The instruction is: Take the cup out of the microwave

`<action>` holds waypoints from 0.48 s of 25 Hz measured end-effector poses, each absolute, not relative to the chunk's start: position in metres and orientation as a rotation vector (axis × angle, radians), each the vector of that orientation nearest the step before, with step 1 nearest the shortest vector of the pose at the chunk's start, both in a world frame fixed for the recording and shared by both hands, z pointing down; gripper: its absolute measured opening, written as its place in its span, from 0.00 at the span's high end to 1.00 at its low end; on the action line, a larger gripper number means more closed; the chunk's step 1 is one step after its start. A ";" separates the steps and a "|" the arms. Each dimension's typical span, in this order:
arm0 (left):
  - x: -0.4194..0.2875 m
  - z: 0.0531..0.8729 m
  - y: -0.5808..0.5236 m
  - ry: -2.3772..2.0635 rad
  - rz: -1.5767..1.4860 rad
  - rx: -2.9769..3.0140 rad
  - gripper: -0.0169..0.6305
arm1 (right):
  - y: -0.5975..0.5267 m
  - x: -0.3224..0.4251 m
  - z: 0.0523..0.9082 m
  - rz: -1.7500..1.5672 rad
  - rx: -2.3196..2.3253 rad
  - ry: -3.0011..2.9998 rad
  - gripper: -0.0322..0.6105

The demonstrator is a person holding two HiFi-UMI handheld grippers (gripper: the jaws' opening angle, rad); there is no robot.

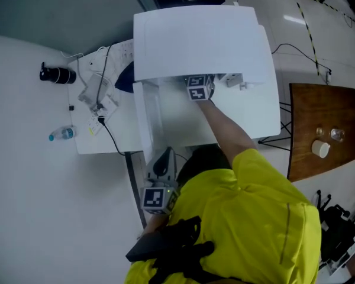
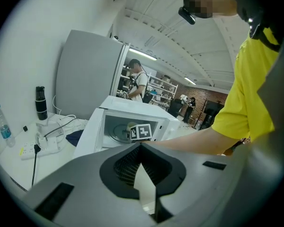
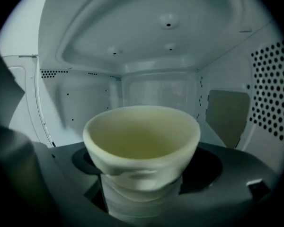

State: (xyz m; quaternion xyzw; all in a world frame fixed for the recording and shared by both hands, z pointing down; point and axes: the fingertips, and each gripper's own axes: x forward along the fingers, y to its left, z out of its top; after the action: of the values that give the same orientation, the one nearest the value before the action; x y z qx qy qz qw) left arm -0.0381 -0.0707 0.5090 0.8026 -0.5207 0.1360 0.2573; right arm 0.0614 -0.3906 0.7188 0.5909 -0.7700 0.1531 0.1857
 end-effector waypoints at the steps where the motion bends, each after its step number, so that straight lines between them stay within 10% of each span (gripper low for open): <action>1: -0.038 0.508 -0.073 -1.417 0.363 2.182 0.97 | -0.391 0.059 0.718 0.427 1.647 -2.173 0.22; 12: -0.044 0.485 -0.096 -1.508 0.278 2.167 0.97 | -0.193 0.044 0.607 0.462 1.242 -2.460 0.23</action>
State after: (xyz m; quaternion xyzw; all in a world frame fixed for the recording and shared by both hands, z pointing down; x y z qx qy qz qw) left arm -0.0438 -0.0960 0.4854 0.7922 -0.5513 0.1016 0.2413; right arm 0.0441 -0.1934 0.6073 0.4378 -0.8671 0.1630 0.1730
